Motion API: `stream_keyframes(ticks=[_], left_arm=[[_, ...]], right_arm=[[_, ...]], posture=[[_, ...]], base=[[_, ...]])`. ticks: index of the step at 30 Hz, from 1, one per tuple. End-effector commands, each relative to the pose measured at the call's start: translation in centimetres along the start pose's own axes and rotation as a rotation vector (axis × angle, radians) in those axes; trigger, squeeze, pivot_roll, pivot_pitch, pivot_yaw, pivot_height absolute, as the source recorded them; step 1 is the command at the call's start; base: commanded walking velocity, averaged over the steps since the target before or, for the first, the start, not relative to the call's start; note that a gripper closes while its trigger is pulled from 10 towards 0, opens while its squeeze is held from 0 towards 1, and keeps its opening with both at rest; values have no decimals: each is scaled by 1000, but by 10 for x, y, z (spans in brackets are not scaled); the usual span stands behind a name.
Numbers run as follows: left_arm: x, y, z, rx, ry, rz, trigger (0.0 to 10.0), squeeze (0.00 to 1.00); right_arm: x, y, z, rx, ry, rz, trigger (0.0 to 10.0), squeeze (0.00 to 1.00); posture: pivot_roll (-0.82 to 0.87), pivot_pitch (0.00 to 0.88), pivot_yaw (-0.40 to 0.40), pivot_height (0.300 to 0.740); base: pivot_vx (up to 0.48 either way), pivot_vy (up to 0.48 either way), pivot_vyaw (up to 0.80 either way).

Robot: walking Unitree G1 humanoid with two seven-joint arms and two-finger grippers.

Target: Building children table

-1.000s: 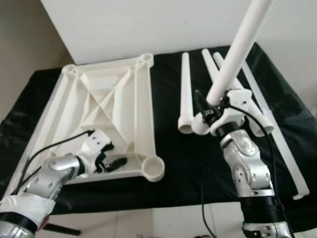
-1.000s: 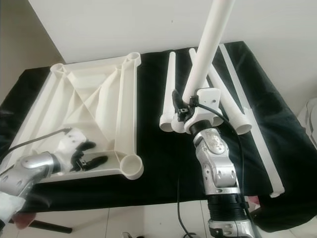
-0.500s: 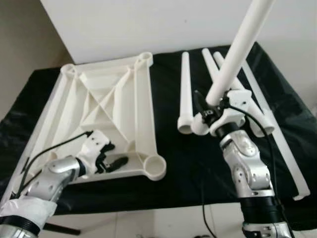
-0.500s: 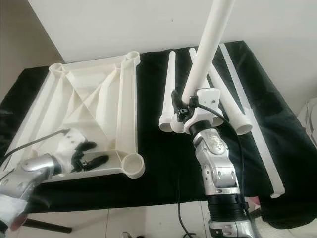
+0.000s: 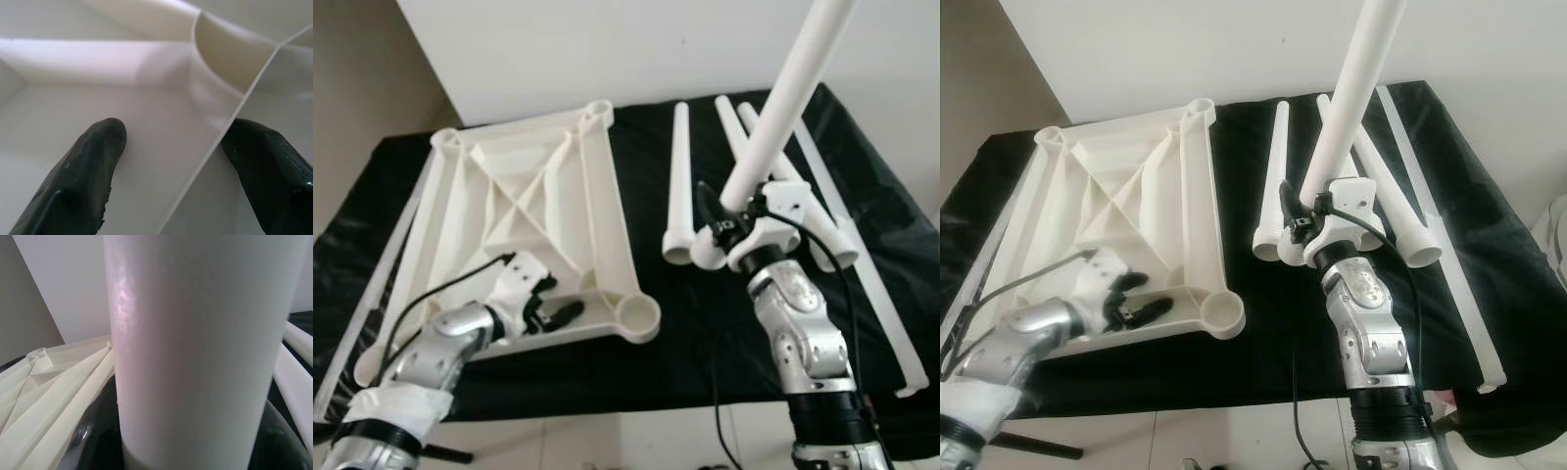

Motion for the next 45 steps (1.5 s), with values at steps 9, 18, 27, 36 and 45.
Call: stream_keyframes(ticks=[9, 18, 27, 36, 45], left_arm=[[-28, 6, -9, 43, 123, -62, 10000, 0], [-20, 14, -19, -12, 17, -88, 10000, 0], [24, 22, -35, 85, -224, -112, 10000, 0], [32, 36, -46, 165, -199, -254, 10000, 0], [33, 32, -81, 151, -234, -239, 10000, 0]], right_arm=[[0, 1, 9, -31, 14, -17, 10000, 0], [4, 10, 25, -45, 81, -73, 10000, 0], [11, 6, 41, -46, 96, -103, 10000, 0], [21, 3, 54, -77, 116, -95, 10000, 0], [34, 2, 64, -59, 188, -106, 10000, 0]], posture=[[-50, 145, 118, 740], [-49, 141, 113, 740], [-28, 135, 89, 740], [-21, 139, 74, 740], [-10, 155, 40, 740]], base=[[0, 0, 0], [0, 0, 0], [0, 0, 0], [0, 0, 0], [0, 0, 0]])
Point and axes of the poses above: a point about 5 cm out from each wrist's last joint towards the gripper, its own x axis pointing back from the gripper into the wrist, its own y axis along the axis of the wrist's last joint, z = x × y, the point moved 2 cm from there along -x, pointing out of the wrist towards the gripper, and after that the axes turned 11 degrees about x, right-handed, at the moved point
